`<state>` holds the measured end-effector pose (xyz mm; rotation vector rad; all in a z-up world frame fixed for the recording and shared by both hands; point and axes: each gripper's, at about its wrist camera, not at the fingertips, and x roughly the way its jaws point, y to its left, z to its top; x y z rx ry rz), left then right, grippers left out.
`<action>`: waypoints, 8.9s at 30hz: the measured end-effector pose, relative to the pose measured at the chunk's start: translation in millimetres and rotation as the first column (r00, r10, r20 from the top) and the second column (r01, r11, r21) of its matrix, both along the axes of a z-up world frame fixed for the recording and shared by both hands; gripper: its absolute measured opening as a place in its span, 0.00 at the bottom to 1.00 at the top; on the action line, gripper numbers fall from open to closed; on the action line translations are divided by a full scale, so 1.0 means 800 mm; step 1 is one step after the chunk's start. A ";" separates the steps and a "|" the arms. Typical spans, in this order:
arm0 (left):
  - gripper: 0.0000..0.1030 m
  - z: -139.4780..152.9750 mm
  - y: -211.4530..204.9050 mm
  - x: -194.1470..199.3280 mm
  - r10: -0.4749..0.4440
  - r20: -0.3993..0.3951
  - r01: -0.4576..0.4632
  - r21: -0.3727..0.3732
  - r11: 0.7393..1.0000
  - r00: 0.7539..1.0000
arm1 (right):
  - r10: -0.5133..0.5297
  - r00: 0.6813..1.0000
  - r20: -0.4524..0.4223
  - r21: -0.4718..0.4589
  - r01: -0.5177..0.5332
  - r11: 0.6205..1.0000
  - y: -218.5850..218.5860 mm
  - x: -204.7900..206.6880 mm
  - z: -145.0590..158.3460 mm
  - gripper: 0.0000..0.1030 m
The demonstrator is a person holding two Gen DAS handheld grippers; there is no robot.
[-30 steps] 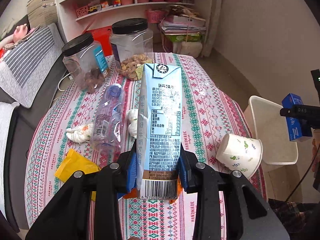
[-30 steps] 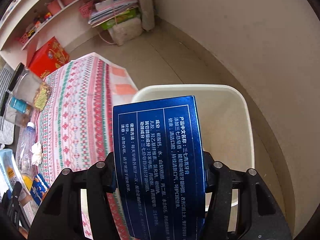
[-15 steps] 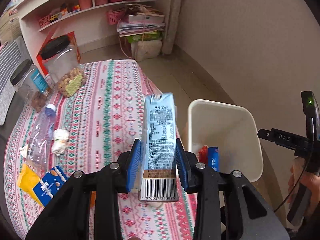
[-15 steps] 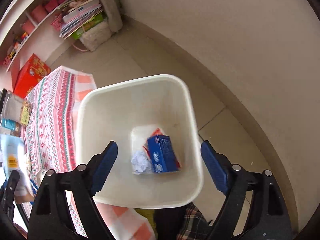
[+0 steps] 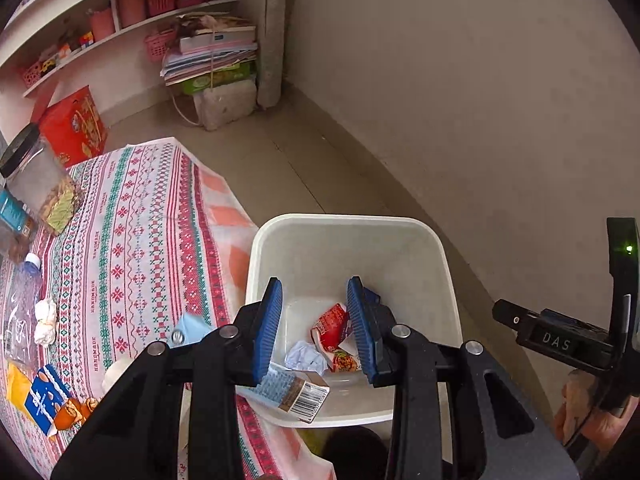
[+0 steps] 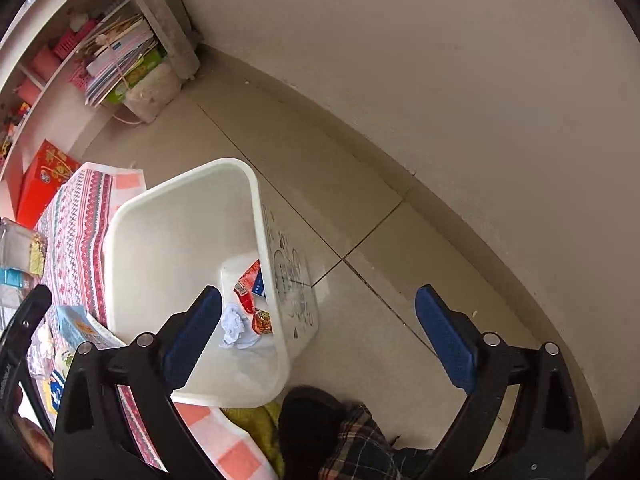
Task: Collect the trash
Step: 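Open left tool to drop milk carton into the white bin, then move both tools back over the table toward remaining trash, then grasp white leaf-print paper cup with right tool while left tool grasps white plastic wrapper, then lift the paper cup with right tool while left tool lifts the plastic wrapper, then carry the paper cup and plastic wrapper over the white bin with both tools, then open right tool to drop the paper cup into the white bin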
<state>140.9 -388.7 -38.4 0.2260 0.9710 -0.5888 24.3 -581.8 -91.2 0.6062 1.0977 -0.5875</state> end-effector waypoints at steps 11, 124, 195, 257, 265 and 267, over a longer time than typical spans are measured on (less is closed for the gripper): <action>0.69 0.004 0.027 -0.003 0.030 0.004 -0.030 0.027 0.999 1.000 | -0.016 1.000 -0.022 -0.052 0.015 0.999 0.010 0.007 0.032 0.92; 0.41 -0.044 0.534 0.180 0.577 0.049 -0.577 0.155 0.802 0.815 | 0.687 0.715 0.133 0.022 -0.695 0.719 0.468 0.255 0.028 0.71; 0.43 0.020 0.423 0.041 0.428 0.223 -0.446 0.032 0.895 0.876 | 0.622 0.747 0.236 -0.179 -0.596 0.783 0.402 0.167 0.078 0.72; 0.43 0.013 0.140 -0.010 0.127 0.152 -0.127 -0.008 0.992 0.980 | 0.133 0.979 0.154 -0.127 -0.114 0.985 0.100 0.031 0.039 0.84; 0.43 0.008 0.064 -0.022 0.042 0.135 -0.043 0.004 0.999 0.990 | 0.073 0.990 0.122 -0.133 -0.057 0.989 0.064 0.002 0.029 0.85; 0.43 0.006 0.048 -0.026 0.023 0.135 -0.024 0.009 1.000 0.991 | 0.058 0.992 0.114 -0.140 -0.041 0.989 0.056 -0.007 0.027 0.86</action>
